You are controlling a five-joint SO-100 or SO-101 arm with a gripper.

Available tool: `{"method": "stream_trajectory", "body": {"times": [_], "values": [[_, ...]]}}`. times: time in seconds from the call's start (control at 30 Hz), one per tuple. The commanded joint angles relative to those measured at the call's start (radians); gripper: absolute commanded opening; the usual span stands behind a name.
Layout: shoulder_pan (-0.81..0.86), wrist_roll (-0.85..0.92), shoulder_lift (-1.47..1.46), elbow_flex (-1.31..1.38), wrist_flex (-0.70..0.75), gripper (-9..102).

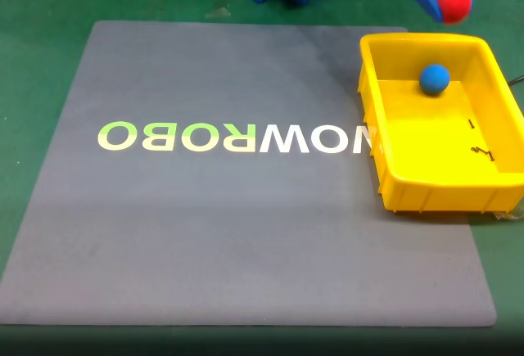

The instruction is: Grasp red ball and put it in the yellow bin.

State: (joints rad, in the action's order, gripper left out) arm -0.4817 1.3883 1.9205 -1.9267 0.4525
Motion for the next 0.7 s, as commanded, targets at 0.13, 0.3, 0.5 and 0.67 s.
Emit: {"method": "stream_trajectory", "body": {"times": [0.13, 0.3, 0.5, 0.67], "values": [[-0.032, -0.034, -0.071, 0.081, -0.048, 1], [-0.021, -0.052, -0.098, 0.121, -0.043, 24], [0.002, -0.051, -0.104, 0.138, -0.032, 32], [0.017, -0.046, -0.103, 0.140, -0.032, 33]]}}
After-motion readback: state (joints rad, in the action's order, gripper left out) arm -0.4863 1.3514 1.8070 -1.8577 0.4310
